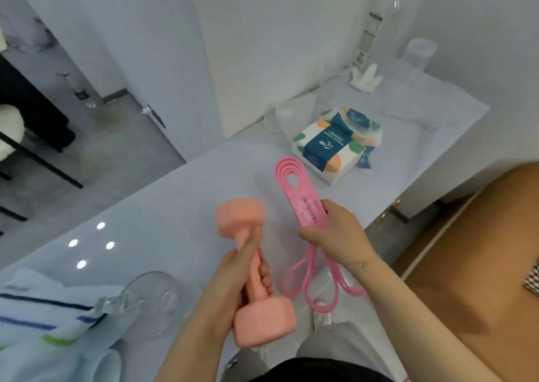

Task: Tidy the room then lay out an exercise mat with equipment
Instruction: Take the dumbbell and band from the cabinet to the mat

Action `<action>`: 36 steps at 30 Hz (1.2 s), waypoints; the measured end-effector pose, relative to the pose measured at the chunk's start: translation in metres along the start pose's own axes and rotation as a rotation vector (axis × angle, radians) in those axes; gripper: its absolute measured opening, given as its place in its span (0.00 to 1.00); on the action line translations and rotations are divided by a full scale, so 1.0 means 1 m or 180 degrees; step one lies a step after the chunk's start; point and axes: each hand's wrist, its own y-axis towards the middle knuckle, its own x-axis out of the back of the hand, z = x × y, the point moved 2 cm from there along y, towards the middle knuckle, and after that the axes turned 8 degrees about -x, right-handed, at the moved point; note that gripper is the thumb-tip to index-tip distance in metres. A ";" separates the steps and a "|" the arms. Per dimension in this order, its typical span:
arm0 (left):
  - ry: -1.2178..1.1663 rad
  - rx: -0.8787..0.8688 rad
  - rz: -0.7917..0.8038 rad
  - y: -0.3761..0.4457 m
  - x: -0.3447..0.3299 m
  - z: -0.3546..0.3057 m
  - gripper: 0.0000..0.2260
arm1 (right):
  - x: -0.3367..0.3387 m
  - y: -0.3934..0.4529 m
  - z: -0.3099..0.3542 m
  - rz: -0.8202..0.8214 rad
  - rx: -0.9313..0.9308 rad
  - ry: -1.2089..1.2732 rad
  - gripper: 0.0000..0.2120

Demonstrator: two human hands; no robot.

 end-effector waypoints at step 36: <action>0.5798 -0.0002 0.4603 -0.022 -0.361 0.607 0.12 | -0.028 -0.256 -0.701 -0.2352 -0.3544 0.5128 0.13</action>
